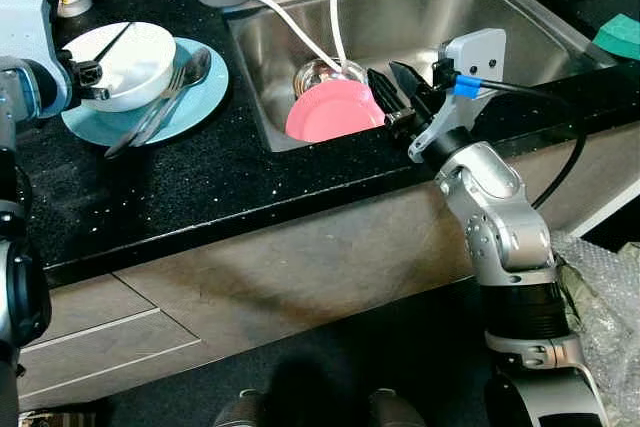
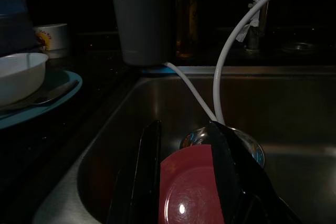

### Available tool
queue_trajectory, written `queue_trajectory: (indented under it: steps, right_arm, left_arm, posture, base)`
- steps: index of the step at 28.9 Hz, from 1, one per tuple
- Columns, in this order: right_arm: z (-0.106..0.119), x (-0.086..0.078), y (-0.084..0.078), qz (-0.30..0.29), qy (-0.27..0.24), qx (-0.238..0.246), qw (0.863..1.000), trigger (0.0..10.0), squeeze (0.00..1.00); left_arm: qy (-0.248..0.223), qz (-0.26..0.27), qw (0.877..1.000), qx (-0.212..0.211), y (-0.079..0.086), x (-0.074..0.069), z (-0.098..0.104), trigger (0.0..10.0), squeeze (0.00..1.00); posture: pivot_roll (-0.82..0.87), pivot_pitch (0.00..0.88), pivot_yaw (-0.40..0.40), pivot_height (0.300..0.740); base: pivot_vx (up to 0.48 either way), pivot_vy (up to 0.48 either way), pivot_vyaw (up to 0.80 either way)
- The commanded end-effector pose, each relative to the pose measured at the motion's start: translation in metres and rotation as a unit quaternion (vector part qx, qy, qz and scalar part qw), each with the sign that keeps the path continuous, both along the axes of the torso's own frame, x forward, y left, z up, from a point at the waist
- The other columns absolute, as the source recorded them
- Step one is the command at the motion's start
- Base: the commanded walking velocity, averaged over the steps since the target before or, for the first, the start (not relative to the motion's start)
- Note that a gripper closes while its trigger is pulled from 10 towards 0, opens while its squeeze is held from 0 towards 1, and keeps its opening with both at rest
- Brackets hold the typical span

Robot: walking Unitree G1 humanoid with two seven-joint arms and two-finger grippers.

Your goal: Kitchen organization

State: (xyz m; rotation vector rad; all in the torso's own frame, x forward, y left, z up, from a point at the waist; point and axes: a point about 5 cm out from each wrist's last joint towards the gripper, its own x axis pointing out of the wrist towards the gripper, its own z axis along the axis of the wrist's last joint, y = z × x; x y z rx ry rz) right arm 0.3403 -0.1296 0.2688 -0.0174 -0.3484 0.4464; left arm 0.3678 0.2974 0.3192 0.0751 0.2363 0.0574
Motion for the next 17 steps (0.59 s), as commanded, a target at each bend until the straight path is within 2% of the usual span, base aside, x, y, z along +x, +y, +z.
queue_trajectory:
  steps: [1,2,3,7,8,9,12,13,14,16,17]
  right_arm:
    - [0.001,0.001,0.002,0.001,-0.001,-0.004,1.0,10.0,0.0]
    - [0.001,0.001,0.002,0.001,-0.001,-0.004,1.0,10.0,0.0]
    - [0.001,0.001,0.002,0.001,-0.001,-0.004,1.0,10.0,0.0]
    - [0.001,0.001,0.001,0.0,-0.001,-0.004,1.0,10.0,0.0]
    - [0.001,0.001,0.001,0.0,-0.001,-0.003,1.0,10.0,0.0]
    - [0.001,0.001,0.001,-0.001,-0.002,-0.003,1.0,10.0,0.0]
    - [0.001,0.001,0.001,-0.002,-0.002,-0.002,1.0,10.0,0.0]
    - [0.002,0.002,0.001,-0.003,-0.004,-0.001,1.0,10.0,0.0]
    - [0.002,0.002,0.0,-0.004,-0.004,-0.001,1.0,10.0,0.0]
    - [0.003,0.002,0.0,-0.005,-0.005,0.0,1.0,10.0,0.0]
    - [0.003,0.002,0.0,-0.005,-0.005,0.0,1.0,10.0,0.0]
  left_arm:
    - [-0.012,0.012,0.999,0.028,0.007,-0.002,0.011,0.0,0.38]
    - [-0.012,0.012,0.999,0.028,0.007,-0.002,0.011,0.0,0.38]
    - [-0.015,0.012,0.999,0.031,0.007,-0.002,0.012,0.0,0.33]
    - [-0.037,0.004,0.999,0.03,0.003,-0.001,0.021,0.0,0.29]
    - [-0.05,-0.003,0.998,0.024,-0.002,0.001,0.025,0.0,0.28]
    - [-0.076,-0.022,0.997,0.016,-0.014,0.004,0.035,0.0,0.28]
    - [-0.088,-0.038,0.995,0.013,-0.023,0.006,0.039,0.0,0.28]
    - [-0.103,-0.065,0.993,0.009,-0.035,0.009,0.044,0.0,0.17]
    - [-0.108,-0.077,0.991,0.006,-0.041,0.011,0.046,0.0,0.15]
    - [-0.121,-0.102,0.987,0.01,-0.056,0.016,0.049,0.0,0.0]
    - [-0.121,-0.102,0.987,0.01,-0.056,0.016,0.049,0.0,0.0]
  posture:
    - [0.04,0.209,0.038,0.74]
    - [0.04,0.209,0.038,0.74]
    - [0.04,0.209,0.038,0.74]
    - [0.04,0.21,0.039,0.74]
    - [0.04,0.211,0.038,0.74]
    - [0.04,0.21,0.039,0.74]
    - [0.04,0.209,0.038,0.74]
    - [0.04,0.208,0.038,0.74]
    - [0.04,0.207,0.038,0.74]
    - [0.04,0.207,0.038,0.74]
    - [0.04,0.207,0.038,0.74]
  base:
    - [0.0,0.0,0.0]
    - [0.0,0.0,0.0]
    - [0.0,0.0,0.0]
    - [0.0,0.0,0.0]
    - [0.0,0.0,0.0]
    - [0.0,0.0,0.0]
    - [0.0,0.0,0.0]
    - [0.0,0.0,0.0]
    - [0.0,0.0,0.0]
    - [0.0,0.0,0.0]
    - [0.0,0.0,0.0]
